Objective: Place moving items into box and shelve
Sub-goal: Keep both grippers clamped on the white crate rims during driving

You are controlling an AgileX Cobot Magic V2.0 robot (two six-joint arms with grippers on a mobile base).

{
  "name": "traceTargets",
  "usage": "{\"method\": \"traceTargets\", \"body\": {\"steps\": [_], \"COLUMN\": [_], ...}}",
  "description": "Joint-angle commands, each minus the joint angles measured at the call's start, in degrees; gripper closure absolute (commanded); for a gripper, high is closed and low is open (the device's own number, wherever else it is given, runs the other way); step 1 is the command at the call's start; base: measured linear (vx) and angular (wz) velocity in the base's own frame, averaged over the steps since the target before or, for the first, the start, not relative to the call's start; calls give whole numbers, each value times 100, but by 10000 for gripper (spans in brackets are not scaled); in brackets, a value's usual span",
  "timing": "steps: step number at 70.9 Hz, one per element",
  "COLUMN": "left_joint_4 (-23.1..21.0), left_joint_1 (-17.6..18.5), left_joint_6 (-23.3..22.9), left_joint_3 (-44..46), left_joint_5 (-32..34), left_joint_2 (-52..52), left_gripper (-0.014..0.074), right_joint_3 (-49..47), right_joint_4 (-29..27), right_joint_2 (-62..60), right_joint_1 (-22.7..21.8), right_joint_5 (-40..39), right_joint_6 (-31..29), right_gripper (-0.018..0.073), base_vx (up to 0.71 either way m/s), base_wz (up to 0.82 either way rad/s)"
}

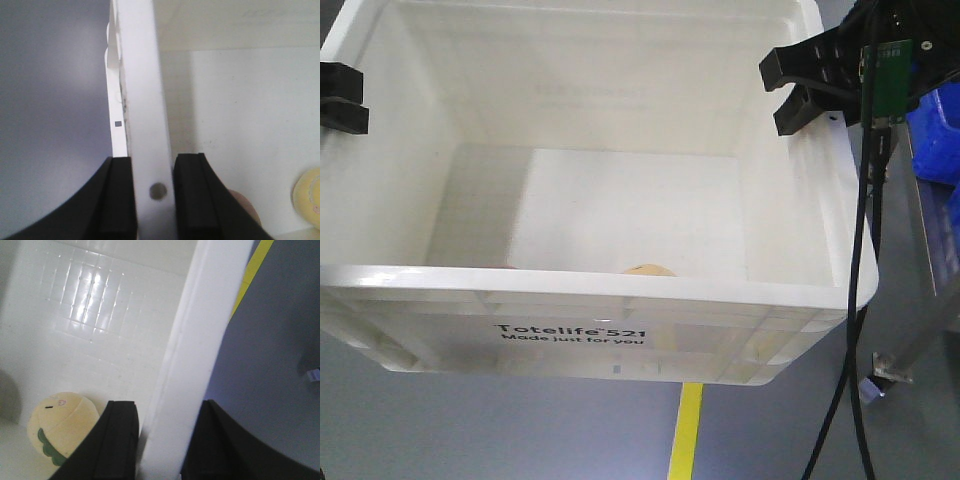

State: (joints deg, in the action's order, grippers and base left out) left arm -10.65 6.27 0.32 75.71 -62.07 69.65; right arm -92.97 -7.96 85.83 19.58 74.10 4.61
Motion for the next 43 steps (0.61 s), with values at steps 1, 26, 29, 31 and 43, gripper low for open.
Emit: {"method": "traceTargets", "body": {"steps": [1,26,29,31,43], "left_joint_4": [-701,-701,-701,-701,-701], "left_joint_1": [70,70,70,70,70], "left_joint_6": [-32,-32,-32,-32,-32], "left_joint_3": [244,244,244,244,244], "left_joint_5": [779,782,782,782,782], "left_joint_2": [-202,-202,-202,-202,-202], "left_gripper": [601,601,601,601,601], "right_joint_3": [-247,-247,-247,-247,-247], "right_joint_4": [-755,-755,-755,-755,-755], "right_joint_2": [-307,-307,-307,-307,-307], "right_joint_1": [77,77,77,77,77], "right_joint_5": [-353,-353,-353,-353,-353], "right_joint_6": [-185,-185,-185,-185,-185], "right_gripper": [562,562,562,562,562], "base_vx": [54,53,53,53,53], "base_wz": [-2,-2,-5,-6,-8]}}
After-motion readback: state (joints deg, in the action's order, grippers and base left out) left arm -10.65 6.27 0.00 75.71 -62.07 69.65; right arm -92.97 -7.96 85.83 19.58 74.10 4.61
